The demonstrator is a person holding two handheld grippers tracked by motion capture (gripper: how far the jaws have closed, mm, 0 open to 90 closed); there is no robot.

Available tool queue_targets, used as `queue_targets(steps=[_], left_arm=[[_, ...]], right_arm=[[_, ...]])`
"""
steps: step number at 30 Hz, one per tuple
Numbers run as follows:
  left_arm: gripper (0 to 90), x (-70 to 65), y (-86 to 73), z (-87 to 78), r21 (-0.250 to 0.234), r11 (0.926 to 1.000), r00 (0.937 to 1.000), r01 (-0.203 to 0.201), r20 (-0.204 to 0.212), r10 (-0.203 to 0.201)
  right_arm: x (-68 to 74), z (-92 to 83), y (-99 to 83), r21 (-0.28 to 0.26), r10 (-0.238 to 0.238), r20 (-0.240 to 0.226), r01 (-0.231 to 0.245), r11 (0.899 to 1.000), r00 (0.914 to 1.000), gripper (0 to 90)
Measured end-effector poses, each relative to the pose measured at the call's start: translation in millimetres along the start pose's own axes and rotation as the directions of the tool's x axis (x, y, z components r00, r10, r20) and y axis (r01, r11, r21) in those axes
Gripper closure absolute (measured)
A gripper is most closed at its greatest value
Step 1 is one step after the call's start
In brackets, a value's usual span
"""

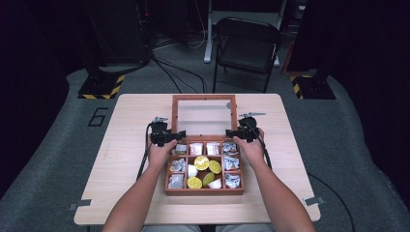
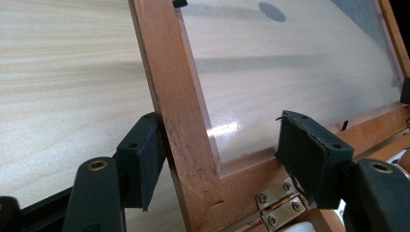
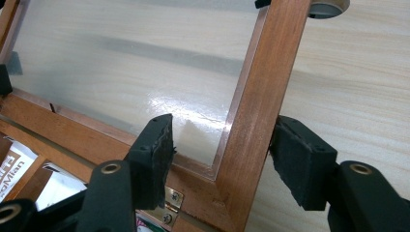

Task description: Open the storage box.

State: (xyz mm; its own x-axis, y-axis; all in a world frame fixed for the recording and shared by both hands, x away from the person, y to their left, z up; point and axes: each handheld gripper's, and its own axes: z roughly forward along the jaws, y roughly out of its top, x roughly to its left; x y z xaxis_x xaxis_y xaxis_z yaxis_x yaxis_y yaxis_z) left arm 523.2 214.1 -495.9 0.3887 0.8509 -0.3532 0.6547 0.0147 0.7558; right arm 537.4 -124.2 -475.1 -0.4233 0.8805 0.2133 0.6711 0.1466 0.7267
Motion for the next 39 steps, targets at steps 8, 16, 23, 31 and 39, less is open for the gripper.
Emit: queue_targets(steps=[8, 16, 23, 31, 39], left_arm=[[32.9, 0.1, -0.7, 2.0, 0.0, 1.0, 1.0, 0.009, 0.0, -0.009], [32.0, 1.1, -1.2, 3.6, 0.002, 0.9998, 0.9998, 0.021, 0.003, -0.021], [30.8, 1.6, -2.0, 5.4, 0.007, 0.9989, 0.9989, 0.046, 0.008, -0.046], [30.7, 3.5, -2.3, 6.6, 0.012, 0.9979, 0.9978, 0.064, 0.019, -0.064], [30.7, 5.2, -2.7, 7.6, 0.022, 0.9961, 0.9959, 0.085, 0.028, -0.086]], right_arm=[[-0.4, 1.1, -0.8, 0.003, 0.018, -0.005, -0.018, 1.0, 0.9998, 40.0], [-0.9, 2.6, -1.5, 0.014, 0.035, -0.015, -0.035, 0.999, 0.9993, 38.2], [-3.3, 4.6, -1.8, 0.023, 0.056, -0.028, -0.055, 0.998, 0.9981, 37.4], [-4.0, 5.9, -2.4, 0.029, 0.067, -0.033, -0.066, 0.997, 0.9972, 36.0], [-5.2, 7.3, -2.9, 0.041, 0.096, -0.043, -0.095, 0.995, 0.9944, 35.4]])
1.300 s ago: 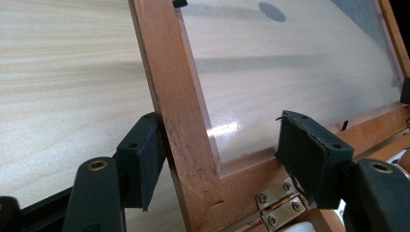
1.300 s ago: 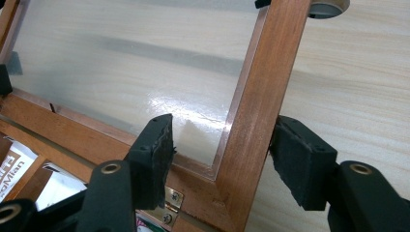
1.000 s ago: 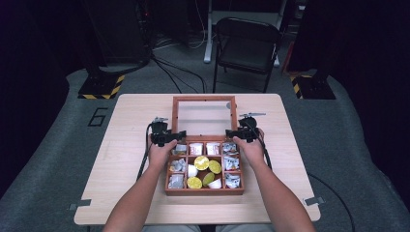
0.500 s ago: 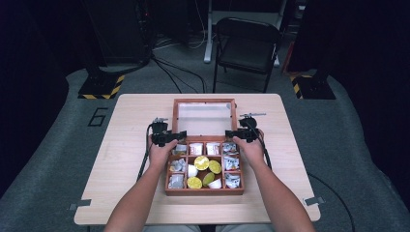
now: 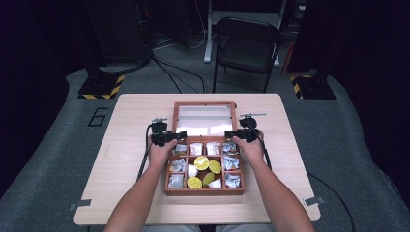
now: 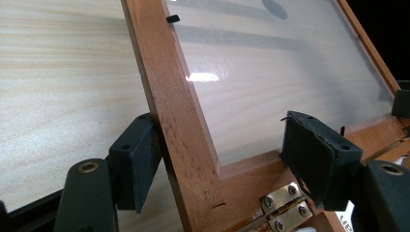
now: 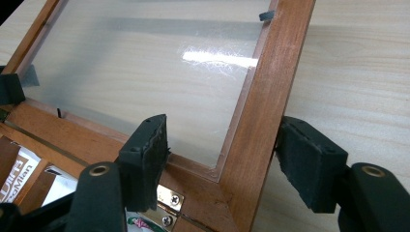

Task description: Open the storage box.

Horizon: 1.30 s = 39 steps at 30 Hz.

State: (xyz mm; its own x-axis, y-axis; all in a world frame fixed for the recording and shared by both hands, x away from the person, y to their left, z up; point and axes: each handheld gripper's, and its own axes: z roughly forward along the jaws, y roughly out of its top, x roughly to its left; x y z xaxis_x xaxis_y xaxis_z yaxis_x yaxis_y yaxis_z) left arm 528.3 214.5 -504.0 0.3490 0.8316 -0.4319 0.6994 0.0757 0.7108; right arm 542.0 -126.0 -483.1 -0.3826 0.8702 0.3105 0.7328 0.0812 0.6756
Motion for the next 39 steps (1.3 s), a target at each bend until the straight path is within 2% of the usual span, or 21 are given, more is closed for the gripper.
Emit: queue_targets(steps=[8, 14, 20, 27, 30, 39], left_arm=[[30.7, 2.5, 0.2, 0.6, 0.012, 0.9999, 0.9999, 0.007, 0.009, -0.007], [30.6, 3.7, -0.2, 1.7, 0.016, 0.9994, 0.9994, 0.03, 0.013, -0.031], [30.6, 4.0, -0.2, 1.7, 0.022, 0.9991, 0.9992, 0.037, 0.014, -0.037], [30.5, 5.4, -0.2, 2.3, 0.024, 0.9992, 0.9993, 0.033, 0.018, -0.034], [30.4, 5.7, -0.3, 2.6, 0.023, 0.999, 0.9991, 0.037, 0.02, -0.038], [30.3, 6.3, -0.5, 3.1, 0.033, 0.9975, 0.9978, 0.062, 0.021, -0.063]], right_arm=[[-2.6, 1.2, -0.3, 0.005, 0.015, -0.011, -0.015, 1.0, 0.9998, 35.3], [-4.5, 2.3, -1.2, 0.016, 0.048, -0.024, -0.048, 0.999, 0.9986, 35.1], [-5.5, 3.0, -1.1, 0.015, 0.045, -0.028, -0.045, 0.999, 0.9986, 35.1], [-5.6, 3.4, -1.0, 0.026, 0.069, -0.031, -0.068, 0.997, 0.9971, 34.9], [-6.7, 3.8, -0.9, 0.027, 0.063, -0.034, -0.062, 0.998, 0.9974, 34.9], [-6.3, 5.0, -1.0, 0.036, 0.088, -0.032, -0.087, 0.996, 0.9956, 34.0]])
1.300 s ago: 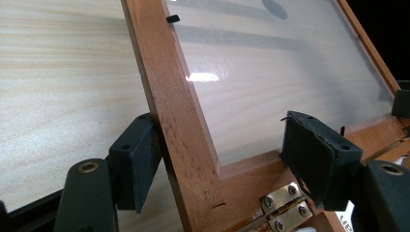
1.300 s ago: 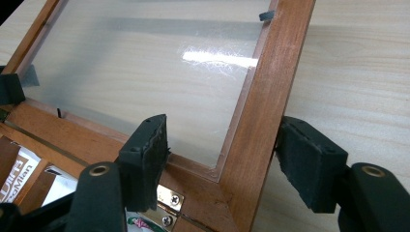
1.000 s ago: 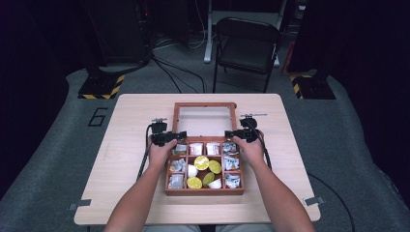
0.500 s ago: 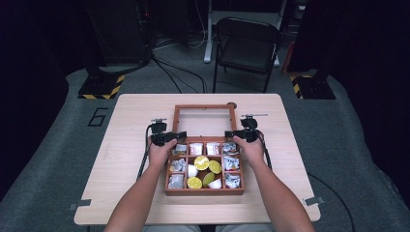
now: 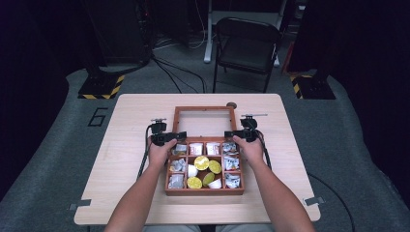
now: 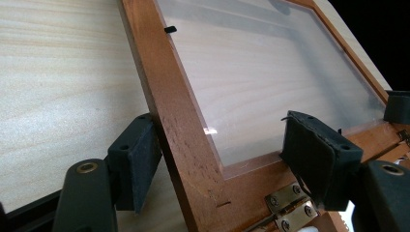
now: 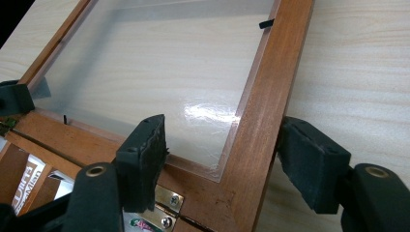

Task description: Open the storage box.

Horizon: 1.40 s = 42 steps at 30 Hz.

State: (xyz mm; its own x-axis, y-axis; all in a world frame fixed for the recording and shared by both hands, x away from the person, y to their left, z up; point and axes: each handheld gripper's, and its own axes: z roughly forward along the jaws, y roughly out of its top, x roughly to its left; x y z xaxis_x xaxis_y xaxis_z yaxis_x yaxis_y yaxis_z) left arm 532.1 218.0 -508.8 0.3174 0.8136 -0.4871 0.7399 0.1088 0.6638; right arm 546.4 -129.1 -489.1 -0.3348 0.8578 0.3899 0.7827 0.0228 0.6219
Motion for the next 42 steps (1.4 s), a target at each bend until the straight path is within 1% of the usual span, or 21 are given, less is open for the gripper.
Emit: queue_targets(steps=[2, 5, 7, 8, 9, 20, 23, 25, 27, 28, 35, 36, 37, 38, 40, 42], left_arm=[[30.3, 0.2, -0.1, 0.1, 0.001, 1.0, 1.0, 0.003, 0.0, -0.003], [30.3, 0.7, -0.1, 0.3, 0.003, 1.0, 1.0, 0.008, 0.003, -0.008], [30.3, 1.0, -0.2, 0.5, 0.004, 0.9999, 0.9999, 0.012, 0.004, -0.012], [30.3, 1.0, -0.2, 0.5, 0.005, 0.9999, 0.9999, 0.014, 0.005, -0.014], [30.3, 1.1, -0.2, 0.5, 0.006, 0.9999, 0.9999, 0.015, 0.005, -0.015], [30.3, 2.1, 0.0, 0.9, 0.011, 0.9997, 0.9998, 0.02, 0.007, -0.02], [30.3, 2.1, -0.1, 1.4, 0.011, 0.9991, 0.9991, 0.041, 0.009, -0.042], [30.4, 3.1, -0.3, 1.6, 0.015, 0.9987, 0.9987, 0.049, 0.011, -0.049], [30.4, 2.8, -0.4, 1.4, 0.019, 0.9983, 0.9984, 0.055, 0.011, -0.055], [30.4, 2.7, -0.4, 1.2, 0.021, 0.9982, 0.9984, 0.056, 0.011, -0.056], [30.4, 3.5, -0.4, 1.7, 0.015, 0.9985, 0.9985, 0.052, 0.014, -0.052], [30.3, 3.7, -0.3, 1.5, 0.014, 0.9988, 0.9989, 0.046, 0.01, -0.046], [30.6, 3.7, -0.3, 1.4, 0.014, 0.9989, 0.9989, 0.045, 0.011, -0.045], [30.7, 4.1, -0.3, 1.7, 0.013, 0.9988, 0.9988, 0.047, 0.013, -0.047], [30.7, 4.1, -0.4, 1.4, 0.012, 0.9979, 0.9979, 0.064, 0.012, -0.064], [30.7, 5.6, -0.1, 0.8, 0.014, 0.9984, 0.9984, 0.055, 0.014, -0.055]], right_arm=[[-0.3, 0.2, 0.0, 0.002, 0.008, -0.002, -0.008, 1.0, 1.0, 33.9], [-0.6, 0.4, 0.0, 0.007, 0.007, -0.002, -0.007, 1.0, 1.0, 33.5], [0.4, 0.7, 0.0, 0.012, 0.025, -0.002, -0.025, 1.0, 0.9997, 33.2], [-0.5, 1.1, 0.2, 0.01, 0.014, -0.001, -0.014, 1.0, 0.9999, 33.1], [-0.5, 1.4, 0.4, 0.012, 0.014, -0.002, -0.014, 1.0, 0.9999, 33.0], [0.1, 1.9, 1.3, 0.028, 0.028, 0.001, -0.028, 0.999, 0.9996, 32.4], [-1.1, 2.5, 1.0, 0.027, 0.029, -0.003, -0.029, 0.999, 0.9996, 32.4], [-0.3, 2.6, 0.7, 0.037, 0.063, -0.004, -0.063, 0.997, 0.998, 32.4], [-1.3, 3.0, 0.6, 0.037, 0.062, -0.005, -0.062, 0.997, 0.9981, 32.4], [-0.2, 2.6, 0.5, 0.042, 0.075, -0.003, -0.075, 0.996, 0.9971, 32.4], [-0.3, 3.0, 0.2, 0.037, 0.075, -0.004, -0.075, 0.996, 0.9971, 32.4], [-0.3, 2.9, 0.2, 0.036, 0.077, -0.004, -0.077, 0.996, 0.997, 32.4], [-0.8, 3.0, 0.3, 0.036, 0.071, -0.005, -0.07, 0.997, 0.9975, 32.4], [-1.5, 3.3, 0.3, 0.032, 0.061, -0.007, -0.061, 0.998, 0.9981, 32.5], [-1.3, 3.2, 0.3, 0.033, 0.064, -0.004, -0.064, 0.997, 0.9979, 32.5], [-1.3, 3.1, 0.2, 0.032, 0.065, -0.003, -0.065, 0.997, 0.9978, 32.5]])
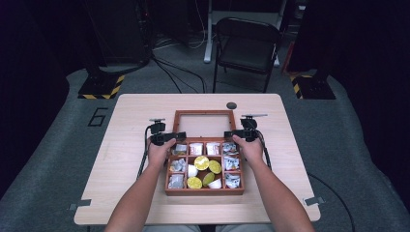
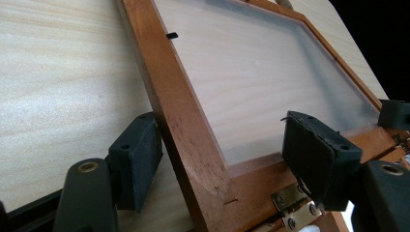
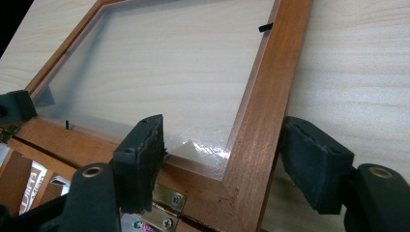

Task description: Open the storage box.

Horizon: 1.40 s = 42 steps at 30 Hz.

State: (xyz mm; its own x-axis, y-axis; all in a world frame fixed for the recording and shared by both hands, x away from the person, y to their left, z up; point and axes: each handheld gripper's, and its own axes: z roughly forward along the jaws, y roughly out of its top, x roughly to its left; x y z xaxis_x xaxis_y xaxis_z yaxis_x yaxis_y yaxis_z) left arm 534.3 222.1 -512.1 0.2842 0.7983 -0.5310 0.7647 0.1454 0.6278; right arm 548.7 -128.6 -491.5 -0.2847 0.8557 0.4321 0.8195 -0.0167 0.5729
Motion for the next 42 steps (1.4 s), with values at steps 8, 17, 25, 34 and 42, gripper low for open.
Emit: queue_targets(steps=[8, 17, 25, 34, 42], left_arm=[[33.4, 5.4, 2.5, -8.4, 0.005, 0.9999, 0.9997, 0.014, -0.019, -0.014], [35.4, 2.6, 6.0, -25.2, -0.012, 0.9998, 0.9997, -0.018, -0.018, 0.017], [35.7, -9.3, 8.5, -39.5, -0.026, 0.9986, 0.9988, -0.047, 0.012, 0.047], [36.9, -14.2, 9.6, -50.5, -0.035, 0.9967, 0.9969, -0.073, 0.026, 0.074], [37.1, -21.6, 9.2, -59.0, -0.037, 0.9931, 0.9925, -0.111, 0.046, 0.113]], right_arm=[[0.1, -6.4, 0.4, -0.011, -0.005, 0.024, 0.005, 1.0, 0.9997, 34.0], [2.0, -26.7, -5.0, -0.072, -0.068, 0.053, 0.072, 0.995, 0.9962, 35.2], [18.5, -44.1, -8.0, -0.087, -0.169, 0.024, 0.17, 0.982, 0.9854, 35.2], [47.9, -60.3, -20.4, -0.074, -0.284, -0.01, 0.282, 0.956, 0.9588, 35.8], [72.9, -66.1, -38.2, -0.075, -0.383, -0.037, 0.379, 0.922, 0.923, 37.4]])
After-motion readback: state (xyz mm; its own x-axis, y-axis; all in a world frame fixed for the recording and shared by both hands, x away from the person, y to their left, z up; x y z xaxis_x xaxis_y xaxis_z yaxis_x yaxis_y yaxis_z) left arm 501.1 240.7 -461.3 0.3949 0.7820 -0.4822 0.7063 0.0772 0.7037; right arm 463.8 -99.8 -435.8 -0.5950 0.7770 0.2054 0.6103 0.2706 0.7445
